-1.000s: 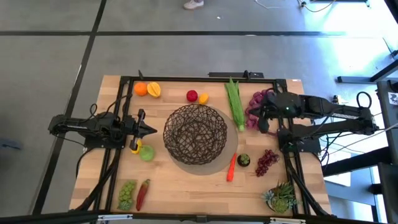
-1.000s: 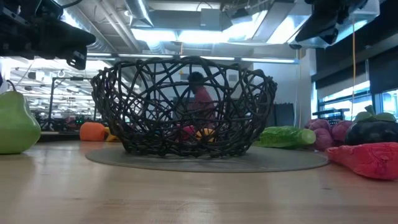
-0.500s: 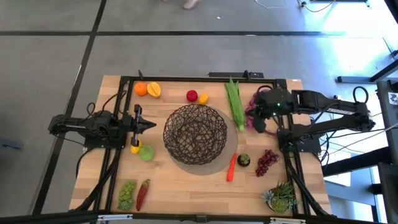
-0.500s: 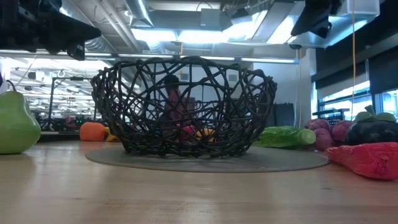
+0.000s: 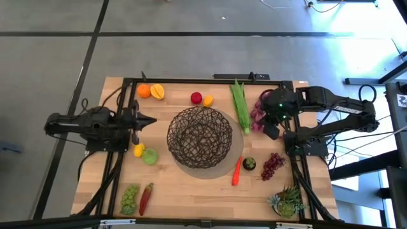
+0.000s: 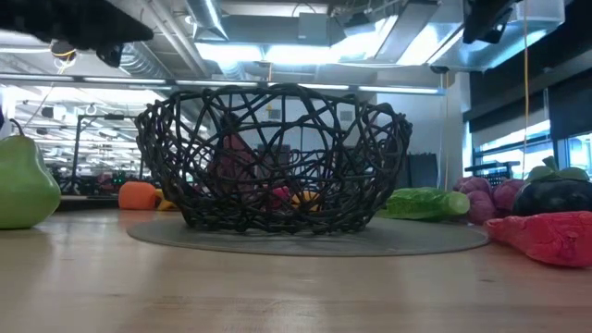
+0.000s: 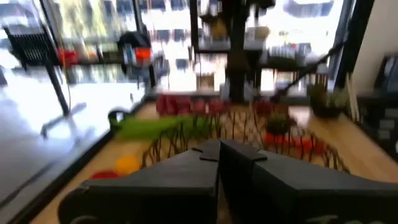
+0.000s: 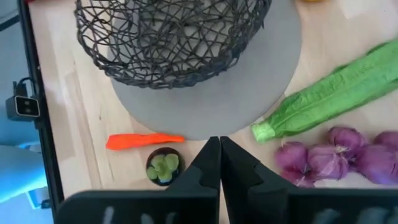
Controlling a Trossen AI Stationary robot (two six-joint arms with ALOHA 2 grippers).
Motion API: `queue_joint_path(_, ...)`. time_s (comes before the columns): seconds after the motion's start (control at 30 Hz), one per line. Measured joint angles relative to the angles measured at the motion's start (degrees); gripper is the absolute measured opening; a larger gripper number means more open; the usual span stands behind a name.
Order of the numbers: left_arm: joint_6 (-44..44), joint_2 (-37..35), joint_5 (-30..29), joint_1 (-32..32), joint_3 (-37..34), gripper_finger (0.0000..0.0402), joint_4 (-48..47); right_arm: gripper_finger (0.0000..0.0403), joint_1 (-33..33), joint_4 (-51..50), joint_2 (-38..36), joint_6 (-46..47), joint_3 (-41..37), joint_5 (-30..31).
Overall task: Build produce basket
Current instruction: Put the mangosteen into the wire basket
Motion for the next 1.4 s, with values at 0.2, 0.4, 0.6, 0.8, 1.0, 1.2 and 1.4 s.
queue_joint_path(0.2, -7.8, 12.3, 0.0, 0.0, 12.4, 0.0000, -15.0, 0.0002, 0.0, -0.3, 0.9, 2.7, 1.3, -2.3)
queue_joint_path(0.4, -15.0, 20.3, 0.1, 0.0, 21.0, 0.0000, -22.9, 0.0029, 0.0, -4.0, 2.1, 5.7, 1.2, -2.4)
queue_joint_path(0.6, -21.2, 23.5, 2.2, 0.0, 25.8, 0.0000, -30.2, 0.0077, 0.0, -5.5, 3.7, 4.2, 1.2, -2.6)
queue_joint_path(0.8, -22.3, 23.4, 5.5, 0.0, 26.2, 0.0000, -31.0, 0.0116, 0.0, -6.0, 4.8, -2.2, 1.1, -7.0)
queue_joint_path(1.0, -20.2, 23.4, 6.9, 0.0, 26.2, 0.0000, -31.8, 0.0120, 3.4, -6.0, 6.9, -11.4, 1.1, -10.8)
queue_joint_path(1.2, -20.2, 23.4, 6.9, 0.0, 26.2, 0.0000, -32.3, 0.0118, 9.0, -5.5, 11.6, -15.1, 0.2, -10.8)
queue_joint_path(1.4, -20.3, 24.2, 9.7, 0.0, 26.8, 0.0000, -32.3, 0.0117, 13.2, -4.1, 17.7, -15.2, -1.9, -10.0)
